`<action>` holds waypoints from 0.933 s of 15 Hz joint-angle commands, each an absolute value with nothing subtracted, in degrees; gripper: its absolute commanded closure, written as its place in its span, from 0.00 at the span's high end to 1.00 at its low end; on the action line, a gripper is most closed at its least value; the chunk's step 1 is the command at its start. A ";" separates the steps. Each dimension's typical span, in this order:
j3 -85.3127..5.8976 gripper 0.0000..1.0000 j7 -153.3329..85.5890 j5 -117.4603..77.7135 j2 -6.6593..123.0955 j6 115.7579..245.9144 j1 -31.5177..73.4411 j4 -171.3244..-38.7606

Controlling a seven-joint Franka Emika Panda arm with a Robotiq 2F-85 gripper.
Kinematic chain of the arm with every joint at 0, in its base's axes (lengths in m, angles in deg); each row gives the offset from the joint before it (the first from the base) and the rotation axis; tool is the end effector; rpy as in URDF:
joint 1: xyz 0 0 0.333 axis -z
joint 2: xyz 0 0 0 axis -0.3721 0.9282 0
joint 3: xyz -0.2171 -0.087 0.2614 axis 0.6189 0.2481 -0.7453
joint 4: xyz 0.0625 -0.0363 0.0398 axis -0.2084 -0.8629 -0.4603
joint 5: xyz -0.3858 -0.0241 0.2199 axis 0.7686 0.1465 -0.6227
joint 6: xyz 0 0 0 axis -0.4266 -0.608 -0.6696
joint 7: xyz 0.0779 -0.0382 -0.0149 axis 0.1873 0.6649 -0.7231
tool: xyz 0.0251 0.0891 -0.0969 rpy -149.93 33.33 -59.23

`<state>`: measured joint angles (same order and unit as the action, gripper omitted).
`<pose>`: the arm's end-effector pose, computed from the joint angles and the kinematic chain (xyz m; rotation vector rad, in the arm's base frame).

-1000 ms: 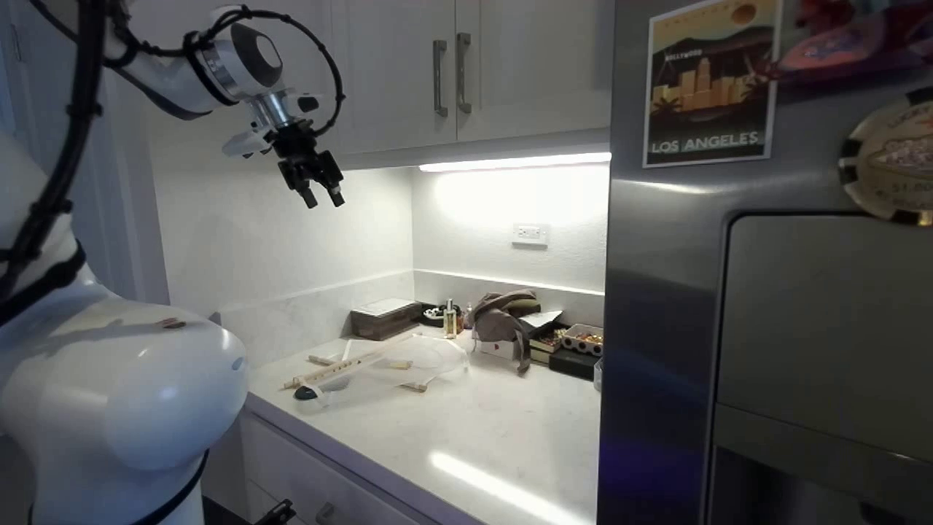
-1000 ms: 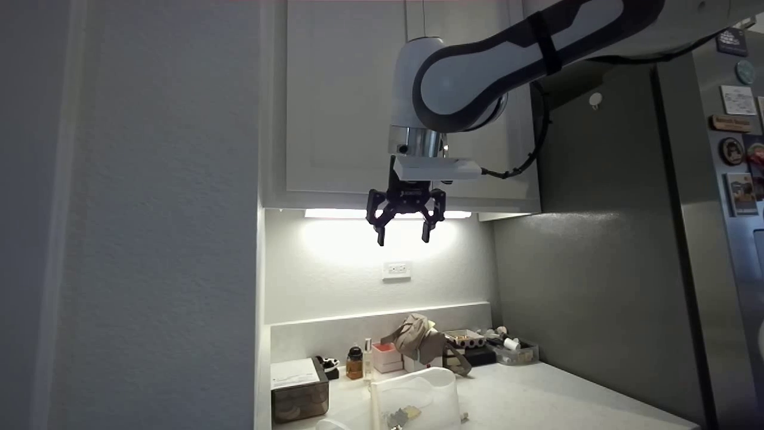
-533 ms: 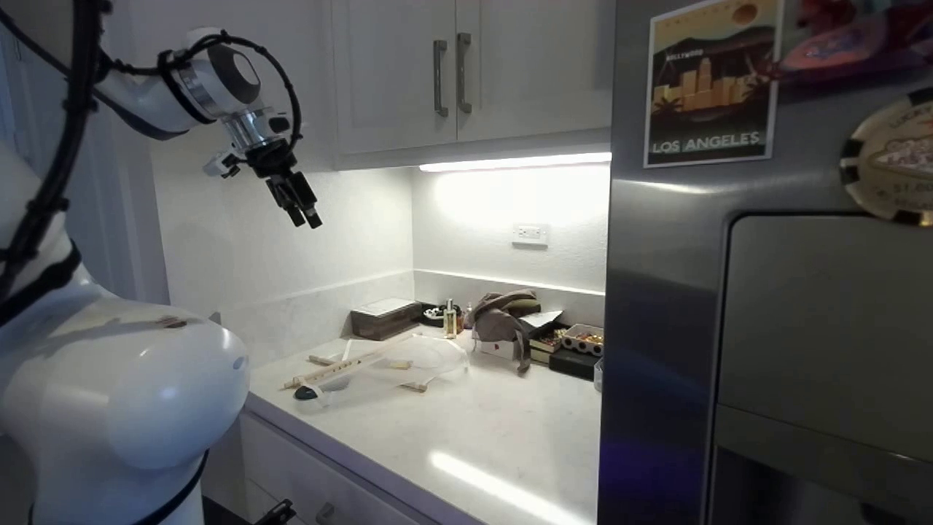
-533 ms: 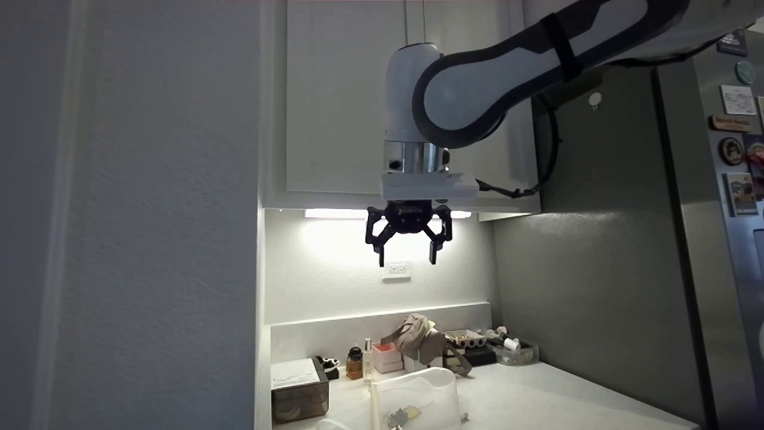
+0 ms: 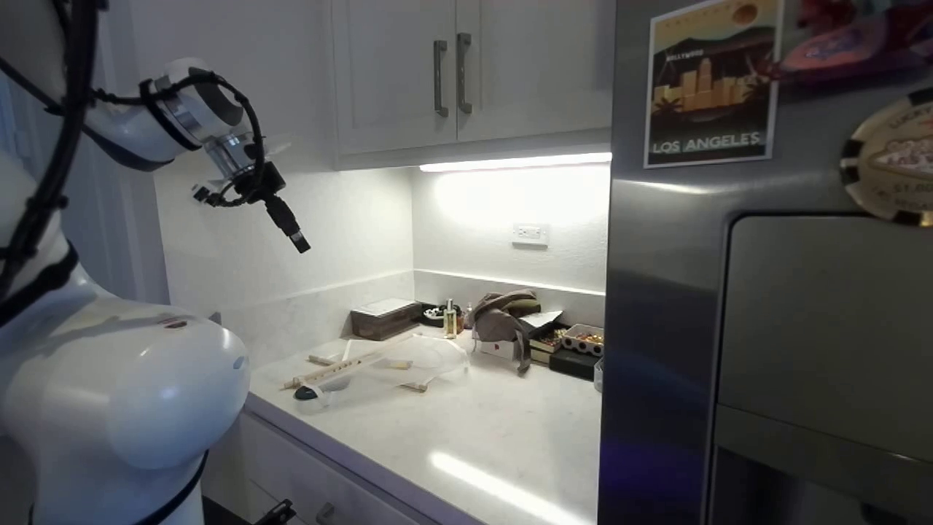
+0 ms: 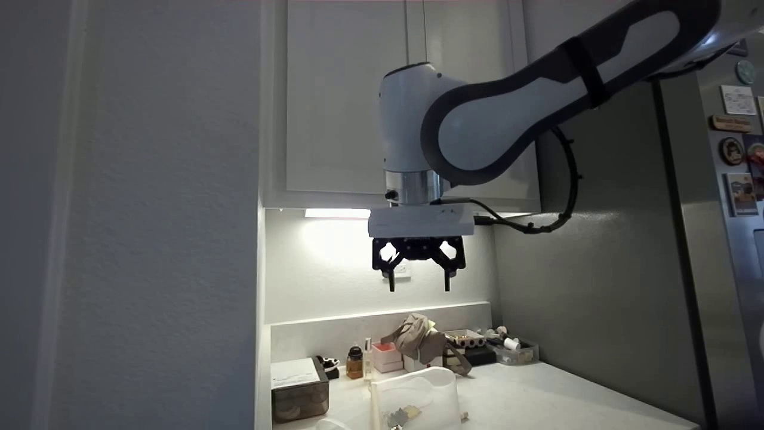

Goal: Take the bottle on the counter, put it in the kitchen cabinet and close it, then take the blind on the counter and hang it to the wall

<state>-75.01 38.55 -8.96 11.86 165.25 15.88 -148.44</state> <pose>0.3743 0.2817 0.4976 2.7618 -0.9010 0.7141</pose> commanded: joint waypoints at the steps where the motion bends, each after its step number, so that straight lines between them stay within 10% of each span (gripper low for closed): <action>1: -75.91 1.00 46.68 -5.29 14.50 166.60 16.60 -149.59; 14: -74.27 1.00 56.00 1.12 21.89 164.93 13.21 -146.43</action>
